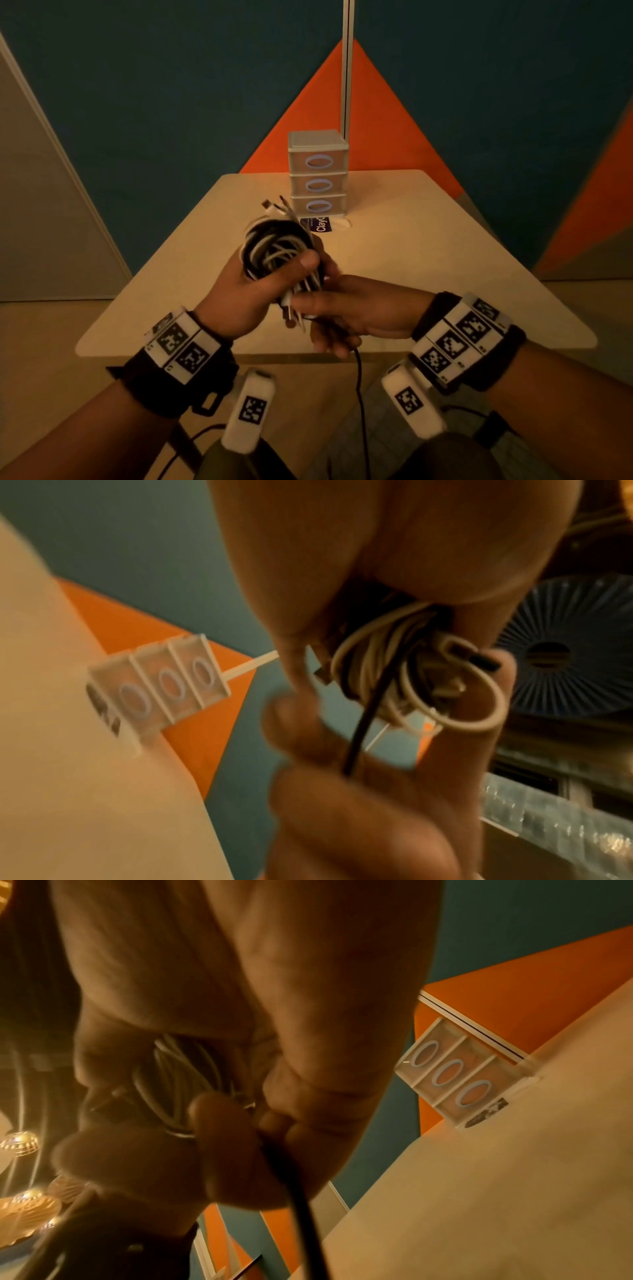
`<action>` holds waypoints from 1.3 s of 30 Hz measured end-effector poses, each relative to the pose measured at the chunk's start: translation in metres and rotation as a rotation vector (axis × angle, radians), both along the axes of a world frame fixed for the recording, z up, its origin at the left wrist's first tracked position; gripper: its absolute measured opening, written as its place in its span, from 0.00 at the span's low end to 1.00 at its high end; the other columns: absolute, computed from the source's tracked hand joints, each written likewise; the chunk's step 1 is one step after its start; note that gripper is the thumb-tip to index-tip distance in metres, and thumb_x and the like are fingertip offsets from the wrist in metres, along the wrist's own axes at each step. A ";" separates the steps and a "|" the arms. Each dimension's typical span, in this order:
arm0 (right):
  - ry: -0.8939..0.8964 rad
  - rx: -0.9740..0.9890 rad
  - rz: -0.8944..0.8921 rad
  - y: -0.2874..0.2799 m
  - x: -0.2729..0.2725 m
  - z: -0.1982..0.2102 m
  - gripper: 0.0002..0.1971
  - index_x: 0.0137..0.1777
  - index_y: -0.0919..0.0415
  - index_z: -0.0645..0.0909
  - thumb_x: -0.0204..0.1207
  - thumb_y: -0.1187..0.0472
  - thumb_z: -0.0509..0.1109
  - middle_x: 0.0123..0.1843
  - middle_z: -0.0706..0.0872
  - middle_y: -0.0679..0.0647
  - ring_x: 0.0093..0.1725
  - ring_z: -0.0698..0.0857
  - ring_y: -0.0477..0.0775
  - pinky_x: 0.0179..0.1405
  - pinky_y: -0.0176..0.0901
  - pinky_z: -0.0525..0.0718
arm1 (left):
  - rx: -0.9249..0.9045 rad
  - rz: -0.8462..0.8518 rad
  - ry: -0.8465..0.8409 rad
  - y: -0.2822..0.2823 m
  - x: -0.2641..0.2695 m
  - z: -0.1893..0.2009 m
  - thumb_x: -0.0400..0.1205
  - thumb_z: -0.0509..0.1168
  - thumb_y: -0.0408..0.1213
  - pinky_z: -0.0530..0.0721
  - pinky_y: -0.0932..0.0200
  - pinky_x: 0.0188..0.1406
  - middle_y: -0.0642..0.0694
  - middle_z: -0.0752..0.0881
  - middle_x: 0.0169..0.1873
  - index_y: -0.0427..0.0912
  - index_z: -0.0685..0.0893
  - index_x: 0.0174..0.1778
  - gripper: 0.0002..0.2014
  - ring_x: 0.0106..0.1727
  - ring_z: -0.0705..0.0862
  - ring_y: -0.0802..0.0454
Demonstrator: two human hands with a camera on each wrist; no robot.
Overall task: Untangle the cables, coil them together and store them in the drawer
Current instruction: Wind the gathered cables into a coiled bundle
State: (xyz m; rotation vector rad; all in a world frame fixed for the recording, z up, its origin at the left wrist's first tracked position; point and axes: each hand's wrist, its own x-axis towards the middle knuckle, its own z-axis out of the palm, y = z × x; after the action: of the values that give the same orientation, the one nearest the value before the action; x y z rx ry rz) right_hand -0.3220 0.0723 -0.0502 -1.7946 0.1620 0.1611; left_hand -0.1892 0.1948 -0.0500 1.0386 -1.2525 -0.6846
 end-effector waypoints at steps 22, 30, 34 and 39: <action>0.372 0.195 -0.226 -0.036 -0.006 -0.046 0.54 0.57 0.73 0.83 0.72 0.17 0.48 0.41 0.87 0.60 0.37 0.85 0.57 0.44 0.49 0.83 | 0.503 0.158 -1.347 0.006 0.011 -0.007 0.73 0.75 0.56 0.83 0.60 0.47 0.57 0.88 0.41 0.56 0.84 0.53 0.16 0.41 0.85 0.59; 0.358 0.000 -0.075 -0.030 -0.005 -0.030 0.46 0.66 0.63 0.86 0.72 0.21 0.57 0.56 0.93 0.60 0.51 0.92 0.59 0.54 0.46 0.86 | 0.700 0.159 -1.581 0.001 -0.001 -0.018 0.80 0.66 0.56 0.85 0.55 0.50 0.53 0.89 0.46 0.52 0.84 0.56 0.15 0.49 0.88 0.51; 0.332 -0.305 0.005 -0.023 0.000 -0.027 0.32 0.58 0.58 0.89 0.67 0.32 0.79 0.50 0.94 0.55 0.50 0.93 0.53 0.52 0.44 0.89 | 0.765 0.130 -1.665 -0.003 -0.009 -0.020 0.81 0.61 0.59 0.86 0.54 0.47 0.52 0.88 0.46 0.52 0.84 0.56 0.17 0.48 0.88 0.49; 0.323 -0.659 0.027 -0.009 0.010 -0.026 0.25 0.48 0.58 0.91 0.62 0.38 0.85 0.41 0.94 0.53 0.44 0.93 0.57 0.44 0.48 0.90 | 0.837 0.137 -1.662 -0.014 -0.020 -0.018 0.79 0.65 0.52 0.85 0.56 0.42 0.50 0.89 0.42 0.49 0.87 0.49 0.12 0.42 0.88 0.48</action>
State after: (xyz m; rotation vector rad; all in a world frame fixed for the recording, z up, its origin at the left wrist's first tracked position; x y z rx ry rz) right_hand -0.3115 0.0637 -0.0763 -2.4173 0.4630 0.4591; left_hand -0.2090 0.1806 -0.0682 2.6183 -2.2663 -0.0466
